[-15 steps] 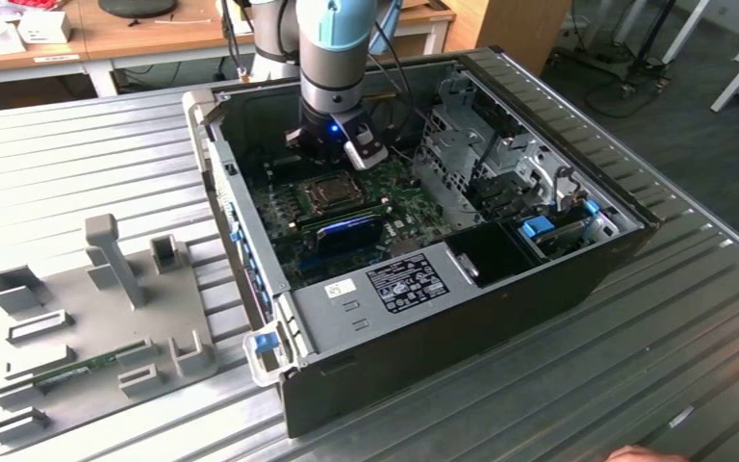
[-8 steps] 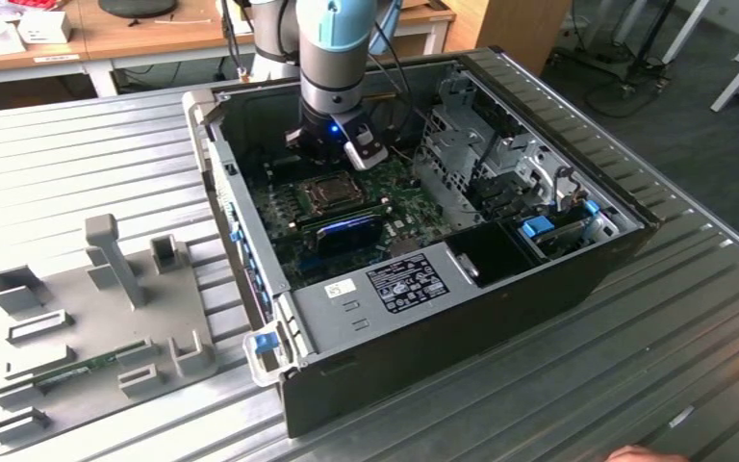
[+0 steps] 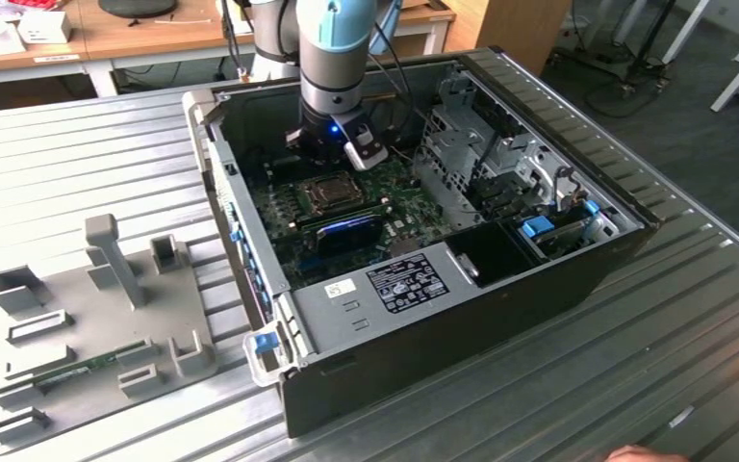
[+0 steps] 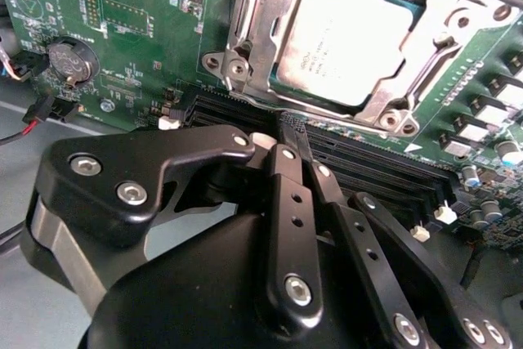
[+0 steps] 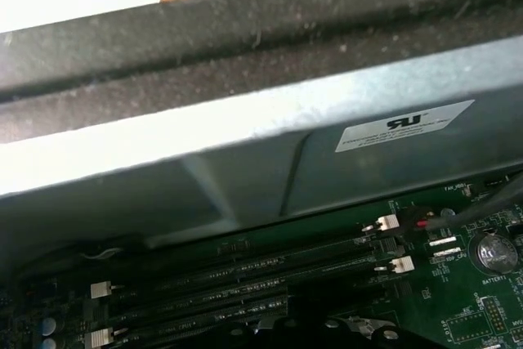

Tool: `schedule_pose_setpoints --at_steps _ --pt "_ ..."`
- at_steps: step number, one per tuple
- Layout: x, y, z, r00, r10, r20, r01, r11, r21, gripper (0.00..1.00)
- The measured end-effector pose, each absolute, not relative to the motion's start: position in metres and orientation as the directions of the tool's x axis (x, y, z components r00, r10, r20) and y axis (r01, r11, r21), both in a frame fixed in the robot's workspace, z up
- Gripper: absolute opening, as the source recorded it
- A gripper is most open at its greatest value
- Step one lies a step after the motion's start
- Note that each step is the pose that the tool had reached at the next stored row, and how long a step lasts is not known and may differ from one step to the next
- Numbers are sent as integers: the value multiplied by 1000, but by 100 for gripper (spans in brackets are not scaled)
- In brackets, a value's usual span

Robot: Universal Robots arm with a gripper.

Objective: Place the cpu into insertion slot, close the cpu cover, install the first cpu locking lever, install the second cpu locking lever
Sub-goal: 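Install the first cpu locking lever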

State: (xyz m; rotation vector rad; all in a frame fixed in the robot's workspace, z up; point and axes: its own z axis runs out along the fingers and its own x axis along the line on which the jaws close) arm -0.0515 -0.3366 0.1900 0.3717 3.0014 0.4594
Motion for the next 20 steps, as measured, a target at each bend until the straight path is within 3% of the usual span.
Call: schedule_pose_setpoints --at_steps 20 --pt "-48 -337 189 -967 250 -45 226 925 304 11"
